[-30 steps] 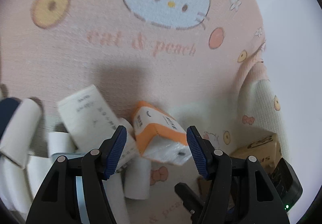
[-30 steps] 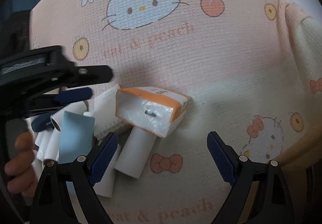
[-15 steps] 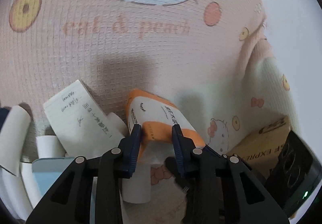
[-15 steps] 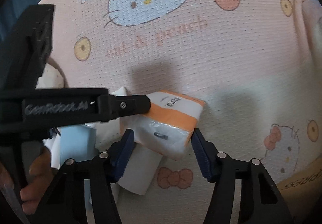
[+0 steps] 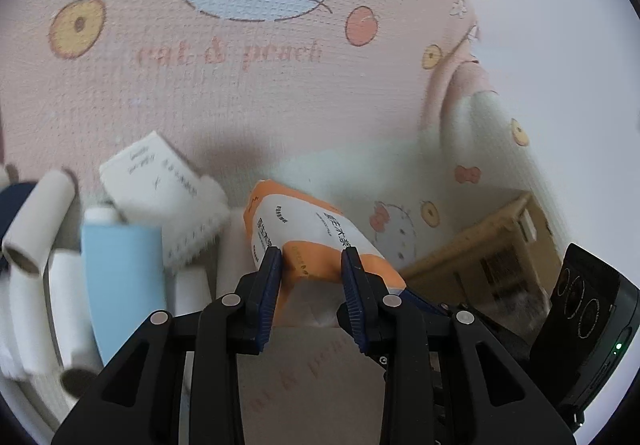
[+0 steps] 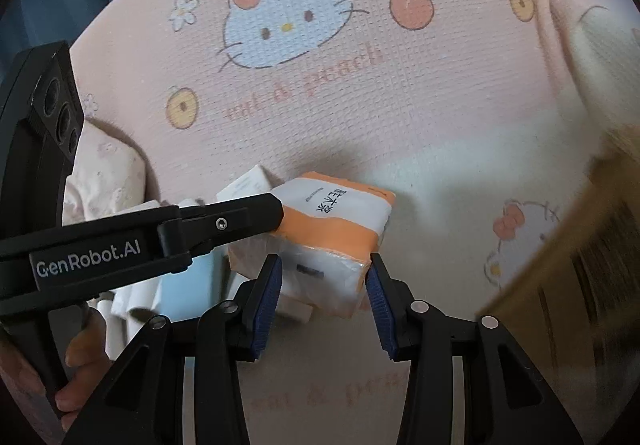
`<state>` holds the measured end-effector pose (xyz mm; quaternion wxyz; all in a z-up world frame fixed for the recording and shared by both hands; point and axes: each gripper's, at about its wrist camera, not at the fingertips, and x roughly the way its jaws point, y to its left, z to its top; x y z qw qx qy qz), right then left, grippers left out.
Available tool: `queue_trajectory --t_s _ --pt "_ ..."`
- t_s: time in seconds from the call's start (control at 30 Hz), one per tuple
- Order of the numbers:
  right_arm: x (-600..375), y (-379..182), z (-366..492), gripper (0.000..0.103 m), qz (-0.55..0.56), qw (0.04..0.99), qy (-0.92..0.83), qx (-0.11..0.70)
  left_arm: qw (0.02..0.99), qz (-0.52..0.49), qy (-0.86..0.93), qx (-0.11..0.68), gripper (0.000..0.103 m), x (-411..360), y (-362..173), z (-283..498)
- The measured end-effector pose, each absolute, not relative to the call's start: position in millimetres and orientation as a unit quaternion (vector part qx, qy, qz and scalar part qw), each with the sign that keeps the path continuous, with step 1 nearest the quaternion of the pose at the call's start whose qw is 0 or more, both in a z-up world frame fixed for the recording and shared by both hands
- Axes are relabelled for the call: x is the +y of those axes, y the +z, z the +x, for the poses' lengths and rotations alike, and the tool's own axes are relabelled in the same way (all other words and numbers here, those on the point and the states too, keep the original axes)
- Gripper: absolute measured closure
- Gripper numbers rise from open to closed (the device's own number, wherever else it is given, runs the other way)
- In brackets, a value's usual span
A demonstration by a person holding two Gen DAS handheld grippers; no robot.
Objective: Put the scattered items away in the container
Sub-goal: 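Lift the tissue pack with both tools and shift it toward the box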
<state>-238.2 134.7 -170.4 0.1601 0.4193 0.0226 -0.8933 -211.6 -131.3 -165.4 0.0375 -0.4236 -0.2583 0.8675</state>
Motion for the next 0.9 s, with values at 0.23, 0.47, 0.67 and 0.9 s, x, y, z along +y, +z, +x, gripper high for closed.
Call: queue_trajectory --t_s 0.23,0.47,0.67,0.9 --pt "119 -162 -188 0.062 0.439 0.173 -0.878 0.084 0.033 -0.420 0.861 -0.285 0.069 -130 -167 -154" --pt "109 -156 -140 0.062 0.430 0.194 -0.875 0.107 0.018 -0.413 0.872 -0.264 0.069 -116 -157 -100" --pt "110 -161 -109 0.062 0.441 0.218 -0.866 0.094 0.005 -0.417 0.863 -0.284 0.069 -117 -165 -65" --pt "110 -202 -90 0.062 0.503 0.217 -0.828 0.120 0.005 -0.456 0.855 -0.247 0.072 -101 -189 -51"
